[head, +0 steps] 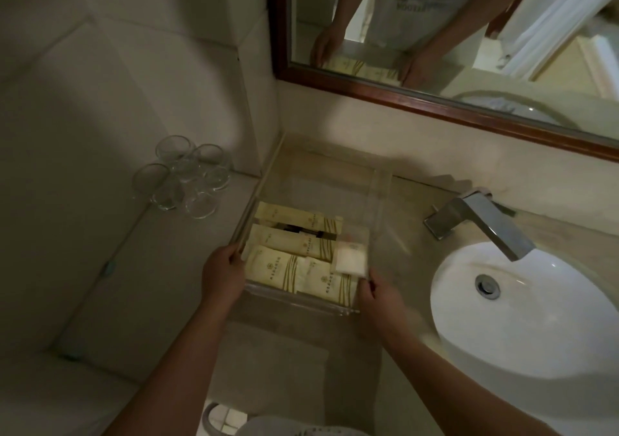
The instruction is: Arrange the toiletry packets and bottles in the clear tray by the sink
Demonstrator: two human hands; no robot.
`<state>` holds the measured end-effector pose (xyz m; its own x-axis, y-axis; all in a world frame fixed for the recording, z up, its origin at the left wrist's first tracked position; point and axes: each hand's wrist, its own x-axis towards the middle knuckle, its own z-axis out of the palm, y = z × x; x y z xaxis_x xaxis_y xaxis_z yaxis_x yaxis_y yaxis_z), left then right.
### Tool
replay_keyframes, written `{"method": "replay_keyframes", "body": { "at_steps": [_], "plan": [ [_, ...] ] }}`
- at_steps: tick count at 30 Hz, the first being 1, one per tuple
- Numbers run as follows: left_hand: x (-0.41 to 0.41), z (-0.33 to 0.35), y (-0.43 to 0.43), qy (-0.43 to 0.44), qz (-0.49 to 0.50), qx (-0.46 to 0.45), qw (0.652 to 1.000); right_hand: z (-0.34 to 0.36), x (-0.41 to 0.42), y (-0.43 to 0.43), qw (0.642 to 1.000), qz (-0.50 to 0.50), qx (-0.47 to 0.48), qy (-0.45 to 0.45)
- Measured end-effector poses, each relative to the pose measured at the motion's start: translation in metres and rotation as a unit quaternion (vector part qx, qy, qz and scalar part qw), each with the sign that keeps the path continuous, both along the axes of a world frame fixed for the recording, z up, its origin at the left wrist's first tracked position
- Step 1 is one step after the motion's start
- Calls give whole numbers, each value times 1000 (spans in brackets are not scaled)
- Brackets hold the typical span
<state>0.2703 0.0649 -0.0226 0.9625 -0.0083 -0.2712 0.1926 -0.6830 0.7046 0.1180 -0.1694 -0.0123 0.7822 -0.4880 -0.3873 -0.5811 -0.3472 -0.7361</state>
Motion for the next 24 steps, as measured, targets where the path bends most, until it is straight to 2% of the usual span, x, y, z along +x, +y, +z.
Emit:
{"method": "replay_keyframes", "body": {
  "at_steps": [19, 24],
  "plan": [
    [24, -3, -21, -4, 6, -41, 999, -2, 26, -20, 999, -9, -27, -17],
    [31, 1, -28, 4, 19, -90, 996, -2, 31, -23, 997, -56, 47, -36]
  ]
}}
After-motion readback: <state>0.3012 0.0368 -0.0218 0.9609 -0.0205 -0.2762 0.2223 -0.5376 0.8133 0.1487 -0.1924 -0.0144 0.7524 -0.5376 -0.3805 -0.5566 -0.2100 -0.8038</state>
